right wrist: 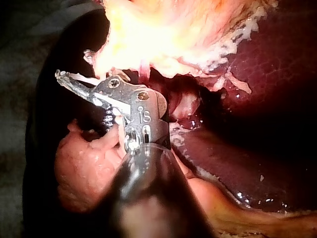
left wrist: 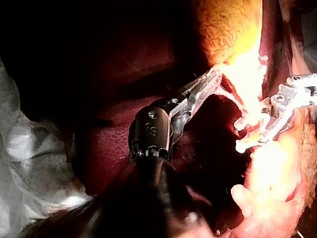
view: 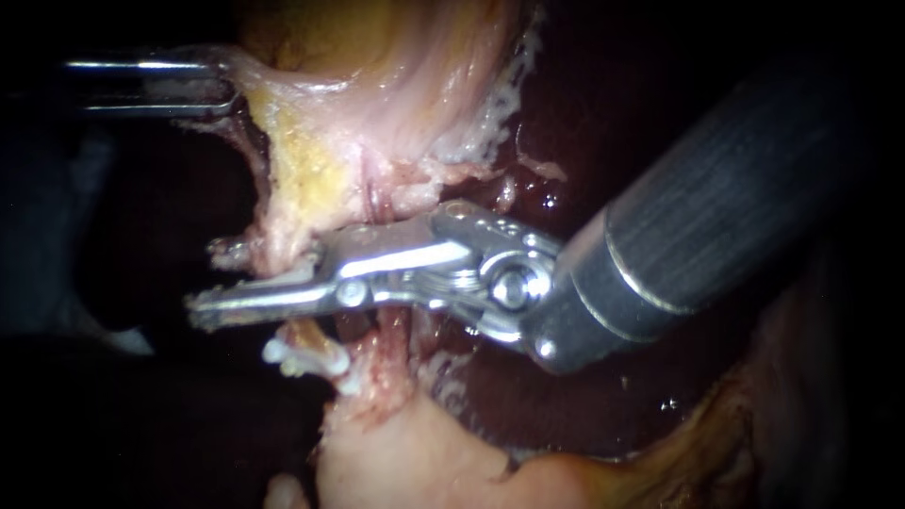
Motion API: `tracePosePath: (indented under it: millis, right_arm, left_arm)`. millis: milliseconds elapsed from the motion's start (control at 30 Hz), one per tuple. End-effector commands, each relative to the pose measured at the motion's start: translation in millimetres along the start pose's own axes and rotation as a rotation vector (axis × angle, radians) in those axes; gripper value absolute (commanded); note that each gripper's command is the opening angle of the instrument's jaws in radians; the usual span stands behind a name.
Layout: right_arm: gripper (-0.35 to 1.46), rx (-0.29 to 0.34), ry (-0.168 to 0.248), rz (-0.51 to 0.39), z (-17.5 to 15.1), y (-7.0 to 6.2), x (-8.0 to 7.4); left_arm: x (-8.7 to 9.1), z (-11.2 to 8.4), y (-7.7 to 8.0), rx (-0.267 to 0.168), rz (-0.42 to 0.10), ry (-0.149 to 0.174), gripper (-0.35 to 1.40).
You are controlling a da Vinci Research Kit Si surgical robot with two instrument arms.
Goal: Clipping third clip left tube
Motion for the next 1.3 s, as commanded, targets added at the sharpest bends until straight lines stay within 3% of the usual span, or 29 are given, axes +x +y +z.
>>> tracePosePath:
  millis: [33,267,700,1300]
  right_arm:
    - [0.33,0.003,0.005,0.000,0.0,-0.1,0.1]
    - [0.35,0.071,0.019,0.010,0.0,0.4,-0.4]
    - [0.35,0.073,0.012,-0.005,0.0,2.4,-2.7]
    - [0.06,0.073,0.013,-0.003,-0.6,2.1,-2.5]
  left_arm:
    - [0.0,0.0,0.0,0.000,0.000,0.000,-0.35]
    - [0.0,0.2,0.0,-0.002,0.000,-0.001,-0.35]
    - [-0.1,0.4,0.0,0.000,0.000,0.000,-0.35]
    - [-0.1,0.3,0.0,-0.001,0.001,0.000,-0.35]
